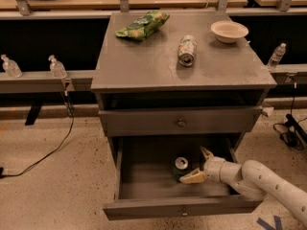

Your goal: Pick green can from middle drawer and place on counter

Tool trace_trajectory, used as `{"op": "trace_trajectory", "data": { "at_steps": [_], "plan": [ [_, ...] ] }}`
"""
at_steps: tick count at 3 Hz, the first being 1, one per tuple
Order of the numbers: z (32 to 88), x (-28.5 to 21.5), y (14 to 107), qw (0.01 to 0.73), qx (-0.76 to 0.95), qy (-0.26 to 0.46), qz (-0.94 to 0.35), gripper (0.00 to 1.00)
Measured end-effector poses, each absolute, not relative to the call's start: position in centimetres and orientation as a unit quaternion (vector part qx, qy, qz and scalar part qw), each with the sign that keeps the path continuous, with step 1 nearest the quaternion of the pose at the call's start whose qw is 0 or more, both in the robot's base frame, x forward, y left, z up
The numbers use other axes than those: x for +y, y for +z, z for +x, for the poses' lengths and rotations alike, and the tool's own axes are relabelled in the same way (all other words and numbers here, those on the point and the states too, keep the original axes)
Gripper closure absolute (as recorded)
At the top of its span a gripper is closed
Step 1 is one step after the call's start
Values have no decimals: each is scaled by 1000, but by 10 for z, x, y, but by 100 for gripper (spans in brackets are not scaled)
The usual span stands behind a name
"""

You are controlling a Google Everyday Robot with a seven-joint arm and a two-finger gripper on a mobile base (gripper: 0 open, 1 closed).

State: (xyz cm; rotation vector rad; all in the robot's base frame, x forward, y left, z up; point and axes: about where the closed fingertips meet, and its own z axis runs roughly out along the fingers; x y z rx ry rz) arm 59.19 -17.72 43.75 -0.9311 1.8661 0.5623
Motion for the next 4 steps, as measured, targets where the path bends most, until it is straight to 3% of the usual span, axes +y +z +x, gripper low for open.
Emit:
{"op": "trace_trajectory", "data": {
  "at_steps": [1,4],
  "plan": [
    [596,-154,424,471,751,266,-378,13],
    [608,-122,432,500,708,319,-383,83]
  ]
}}
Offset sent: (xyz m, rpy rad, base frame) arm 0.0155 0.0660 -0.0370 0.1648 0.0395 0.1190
